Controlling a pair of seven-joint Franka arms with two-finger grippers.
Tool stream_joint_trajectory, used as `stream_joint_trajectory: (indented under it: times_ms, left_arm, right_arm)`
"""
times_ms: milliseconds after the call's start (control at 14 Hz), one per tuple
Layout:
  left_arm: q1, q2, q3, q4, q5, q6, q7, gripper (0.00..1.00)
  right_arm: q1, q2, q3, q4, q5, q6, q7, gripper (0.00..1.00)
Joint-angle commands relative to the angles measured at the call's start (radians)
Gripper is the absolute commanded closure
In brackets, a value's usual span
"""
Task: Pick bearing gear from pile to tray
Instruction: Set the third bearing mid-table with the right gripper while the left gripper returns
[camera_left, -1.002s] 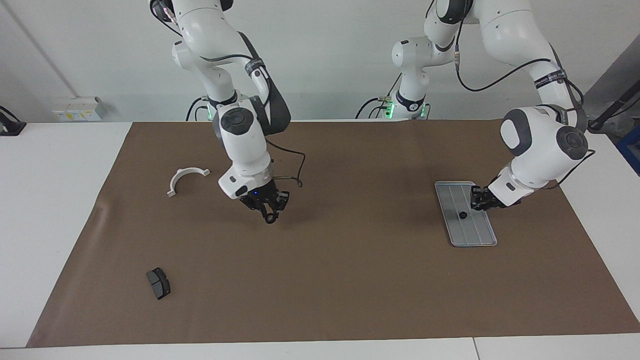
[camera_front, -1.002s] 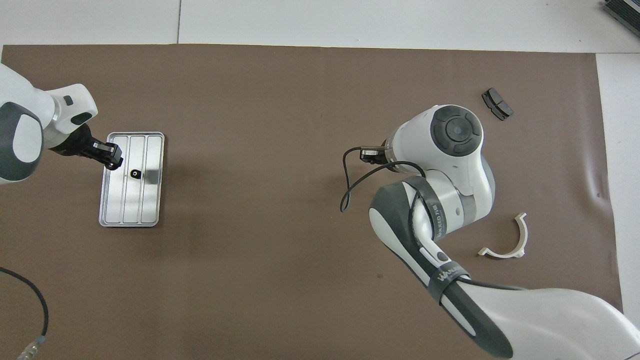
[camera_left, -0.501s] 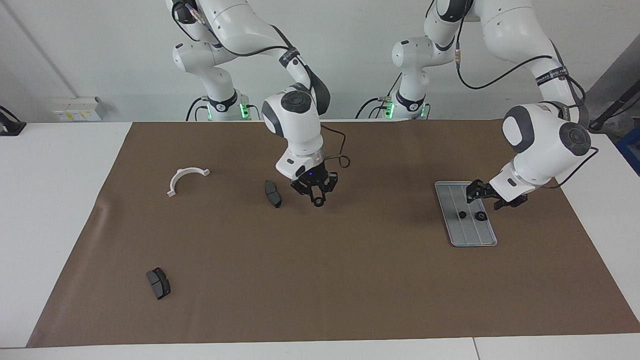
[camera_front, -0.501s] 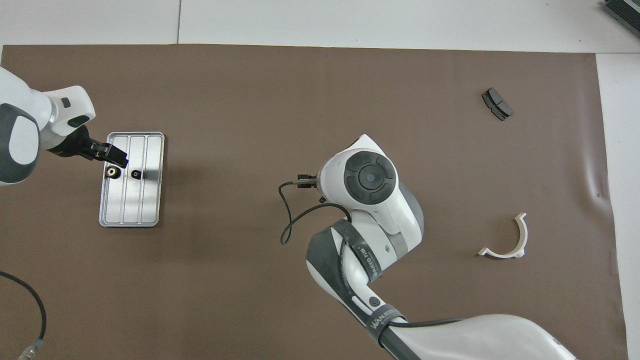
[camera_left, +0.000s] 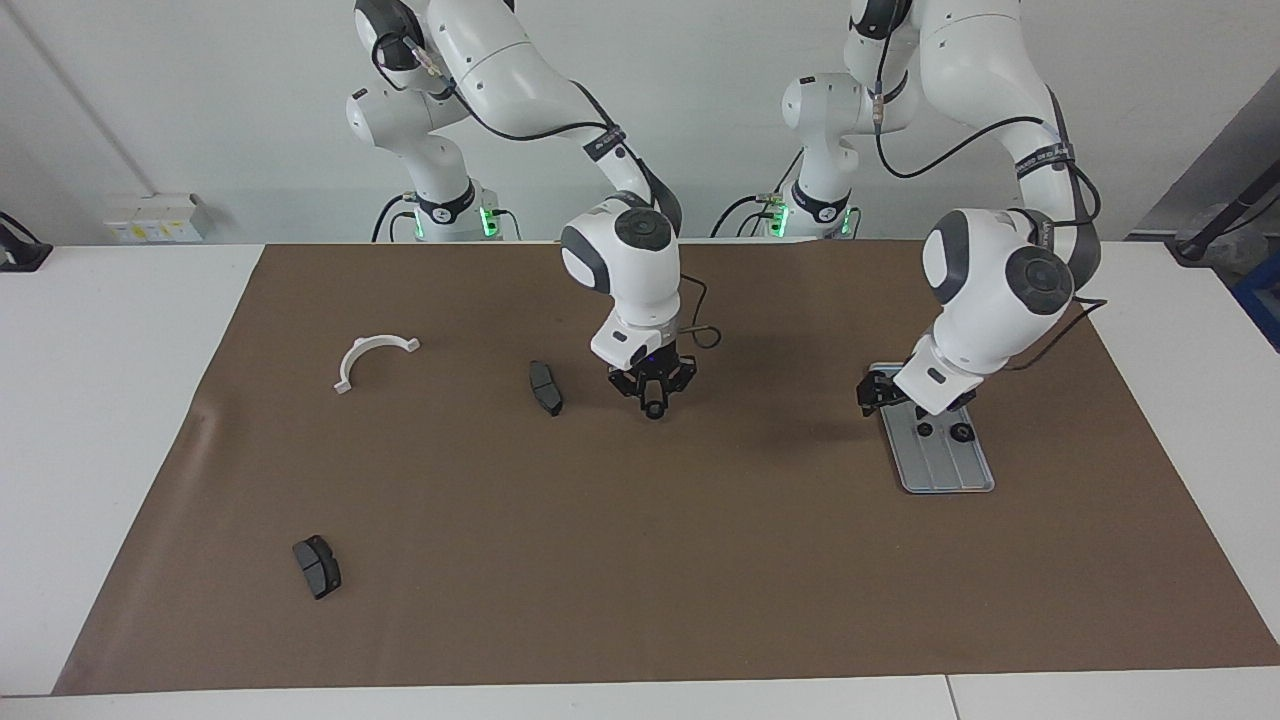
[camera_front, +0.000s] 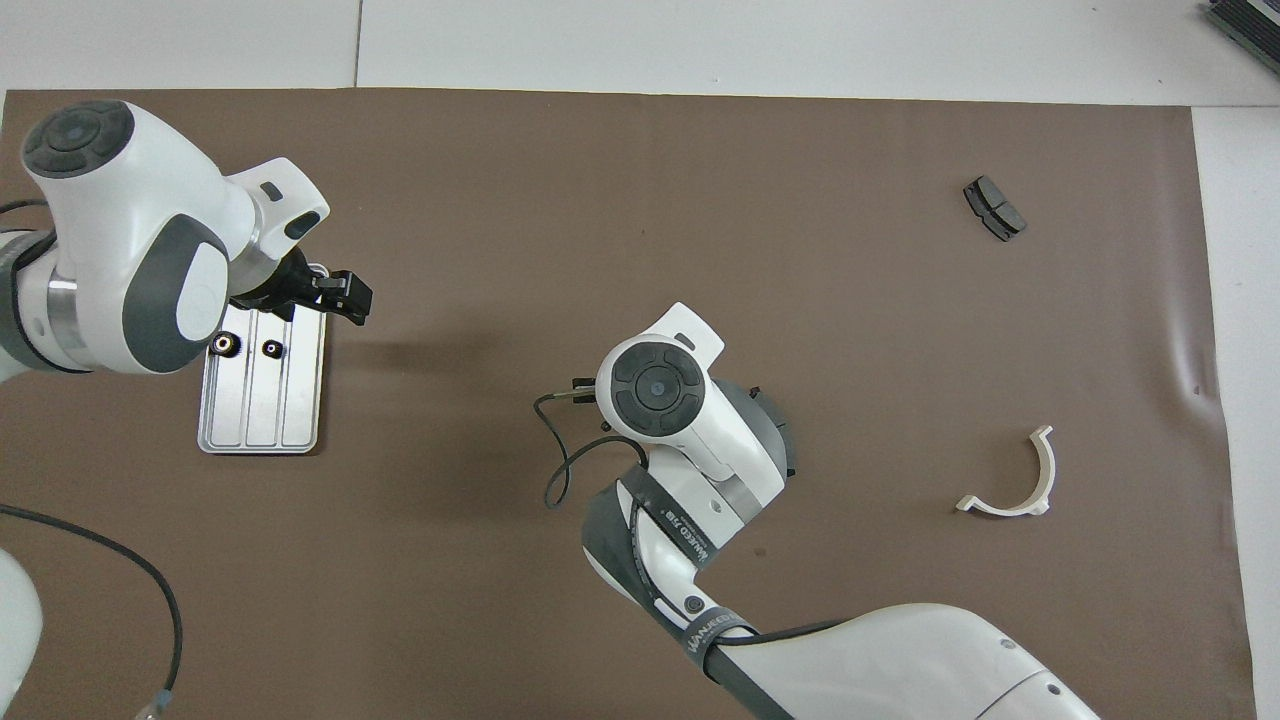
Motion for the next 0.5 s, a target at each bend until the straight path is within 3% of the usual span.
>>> stream_joint_trajectory:
  times_ms: [0, 72, 286, 429]
  left_arm:
    - [-0.037, -0.044, 0.015, -0.091, -0.003, 0.093, -0.097, 0.15]
    - [-0.050, -0.050, 0.013, -0.120, -0.003, 0.136, -0.134, 0.15]
    - [-0.106, -0.064, 0.013, -0.180, -0.003, 0.244, -0.251, 0.15]
    - [-0.146, -0.061, 0.013, -0.189, -0.003, 0.262, -0.305, 0.15]
  right_arm:
    - [-0.010, -0.007, 0.006, -0.028, -0.027, 0.029, 0.018, 0.05]
    - [-0.009, -0.007, 0.006, -0.027, -0.027, 0.028, 0.020, 0.00]
    - [-0.010, -0.015, 0.002, -0.014, -0.027, 0.017, 0.023, 0.00]
    - [-0.049, -0.074, -0.010, -0.014, -0.027, 0.000, 0.020, 0.00]
